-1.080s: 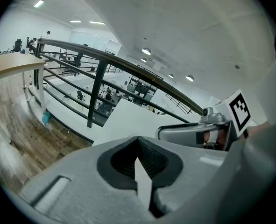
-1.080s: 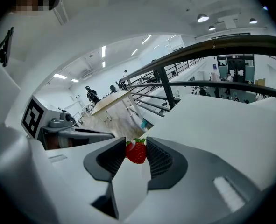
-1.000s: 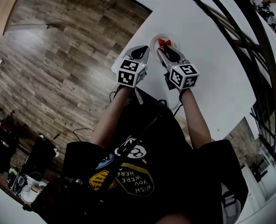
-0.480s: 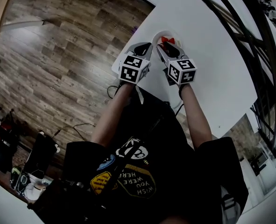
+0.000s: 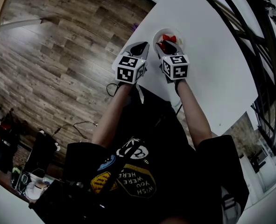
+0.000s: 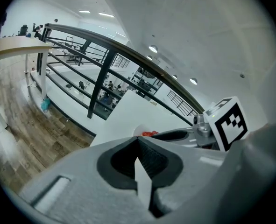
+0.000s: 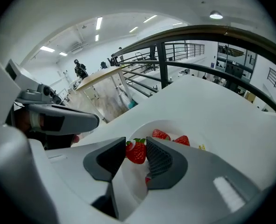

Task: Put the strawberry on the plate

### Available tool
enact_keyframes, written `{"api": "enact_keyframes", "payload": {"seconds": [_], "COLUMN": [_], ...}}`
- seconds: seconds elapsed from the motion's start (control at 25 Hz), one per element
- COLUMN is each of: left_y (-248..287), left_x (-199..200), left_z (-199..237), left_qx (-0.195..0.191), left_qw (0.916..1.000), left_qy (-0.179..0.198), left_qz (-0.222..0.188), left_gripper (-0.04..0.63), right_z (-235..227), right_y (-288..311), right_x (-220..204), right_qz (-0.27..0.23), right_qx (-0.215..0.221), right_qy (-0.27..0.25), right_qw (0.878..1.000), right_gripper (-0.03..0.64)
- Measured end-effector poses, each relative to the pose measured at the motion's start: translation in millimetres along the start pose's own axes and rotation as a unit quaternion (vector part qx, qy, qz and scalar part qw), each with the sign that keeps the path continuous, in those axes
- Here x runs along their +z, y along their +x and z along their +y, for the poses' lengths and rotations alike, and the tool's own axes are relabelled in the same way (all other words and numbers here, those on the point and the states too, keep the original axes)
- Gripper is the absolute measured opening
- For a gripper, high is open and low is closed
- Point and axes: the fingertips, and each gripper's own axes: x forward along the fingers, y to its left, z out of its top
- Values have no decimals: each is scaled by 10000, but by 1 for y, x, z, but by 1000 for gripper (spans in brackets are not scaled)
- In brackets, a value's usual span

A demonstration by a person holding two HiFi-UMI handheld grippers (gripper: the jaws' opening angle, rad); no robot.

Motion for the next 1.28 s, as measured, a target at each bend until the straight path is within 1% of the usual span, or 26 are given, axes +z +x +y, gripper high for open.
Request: {"api": "enact_keyframes", "payload": {"seconds": [0.12,0.24,0.52,0.68,1.0,1.28], "left_y": [-2,-4,-2,-8,-13,-16], "left_x": [1,2,-3,-4,-4,-4], "left_z": [5,6,1,-5,-12,-20], "left_qx": [40,33,29,11,22,72], "left_qw": [10000,9999,9999,9999,9998,9997], "left_qy": [-4,-85,-110,-97,-101,14], "left_qz": [-18,-58,-69,-80,-142,-233], "left_gripper": [2,2,2,2,2,2], "right_z": [0,1,-2,-2,-7,-11], "right_y": [5,9,16,8,-4,-30], "right_x": [-1,-2,-9,-4,6,14], "right_qz": [66,154,276,116,-135,-560], "right_qx": [-93,-221,-531,-627,-657,-620], "right_qy": [-56,-147,-503,-530,-474,-293], "right_qw": [9999,9995,9969,9966,9966,9961], "right_gripper": [143,143,144,146,155,143]}}
